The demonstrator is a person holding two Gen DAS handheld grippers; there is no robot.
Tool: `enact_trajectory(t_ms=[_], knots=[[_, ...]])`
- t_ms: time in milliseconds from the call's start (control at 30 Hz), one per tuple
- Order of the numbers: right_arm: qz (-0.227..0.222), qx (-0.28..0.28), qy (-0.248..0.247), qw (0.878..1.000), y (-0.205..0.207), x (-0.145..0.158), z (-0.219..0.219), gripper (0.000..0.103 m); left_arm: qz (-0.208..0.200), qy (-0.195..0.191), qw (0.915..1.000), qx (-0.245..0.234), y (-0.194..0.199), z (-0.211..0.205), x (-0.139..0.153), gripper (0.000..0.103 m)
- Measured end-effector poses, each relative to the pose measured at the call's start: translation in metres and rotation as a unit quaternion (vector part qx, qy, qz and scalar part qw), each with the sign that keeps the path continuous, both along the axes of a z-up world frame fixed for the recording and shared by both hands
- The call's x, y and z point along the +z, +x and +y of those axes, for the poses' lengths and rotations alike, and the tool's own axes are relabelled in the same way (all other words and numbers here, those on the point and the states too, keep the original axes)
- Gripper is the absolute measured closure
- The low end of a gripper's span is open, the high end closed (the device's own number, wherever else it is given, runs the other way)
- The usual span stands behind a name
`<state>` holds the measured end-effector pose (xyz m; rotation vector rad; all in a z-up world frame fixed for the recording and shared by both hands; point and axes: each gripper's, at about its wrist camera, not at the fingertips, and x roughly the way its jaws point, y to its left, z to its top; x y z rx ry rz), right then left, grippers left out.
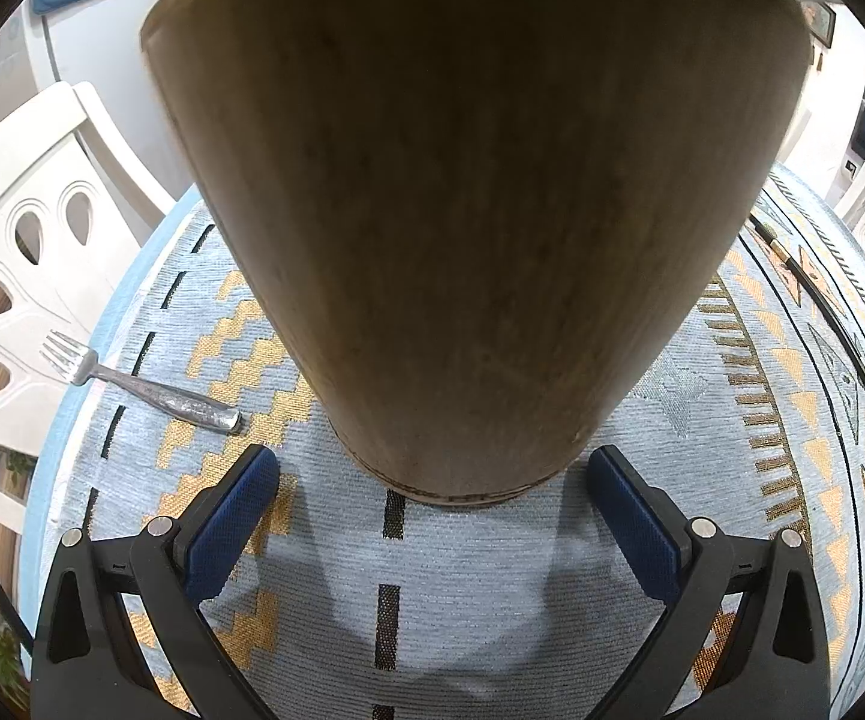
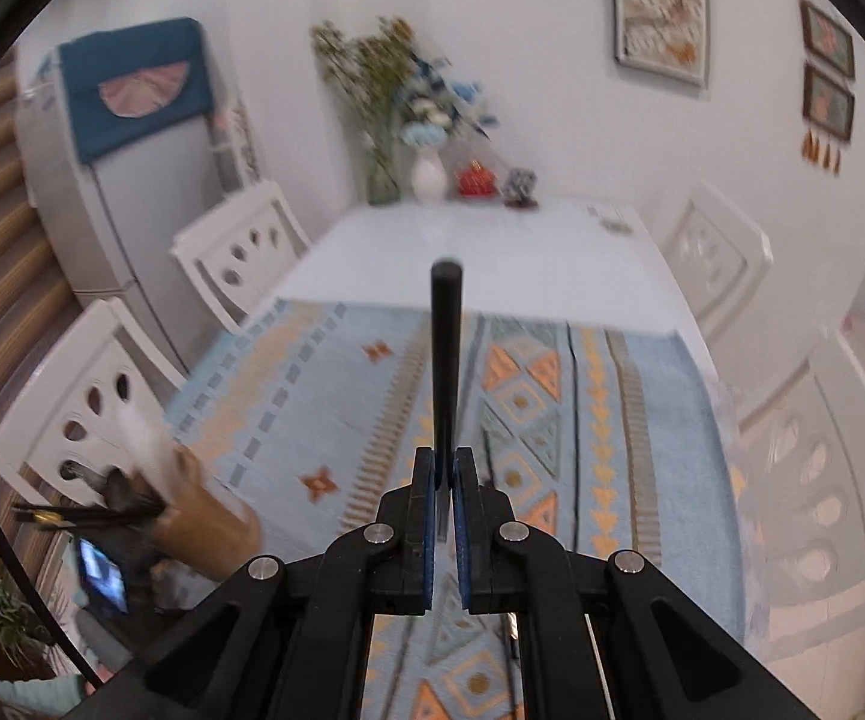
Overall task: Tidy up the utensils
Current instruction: 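Lift the chopstick upright with the right tool above the wooden cup, then lower the chopstick into the wooden cup and open the right tool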
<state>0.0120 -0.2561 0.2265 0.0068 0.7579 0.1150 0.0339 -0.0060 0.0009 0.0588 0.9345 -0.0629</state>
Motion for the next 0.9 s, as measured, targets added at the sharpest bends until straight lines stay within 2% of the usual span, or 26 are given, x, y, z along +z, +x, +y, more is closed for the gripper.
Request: enact_trajectory(t_ms=[200, 400, 633, 900], knots=[[-0.074, 0.048, 0.006, 0.996, -0.016, 0.061, 0.051, 0.098, 0.000, 0.000, 1.0000, 0.000, 0.000, 0.000, 0.000, 0.000], [-0.119, 0.102, 0.030, 0.987, -0.020, 0.095, 0.098, 0.098, 0.000, 0.000, 1.0000, 0.000, 0.000, 0.000, 0.000, 0.000], [-0.121, 0.150, 0.060, 0.979, -0.011, 0.094, 0.143, 0.098, 0.000, 0.000, 1.0000, 0.000, 0.000, 0.000, 0.000, 0.000], [-0.085, 0.176, 0.069, 0.978, 0.006, 0.063, 0.180, 0.098, 0.000, 0.000, 1.0000, 0.000, 0.000, 0.000, 0.000, 0.000]])
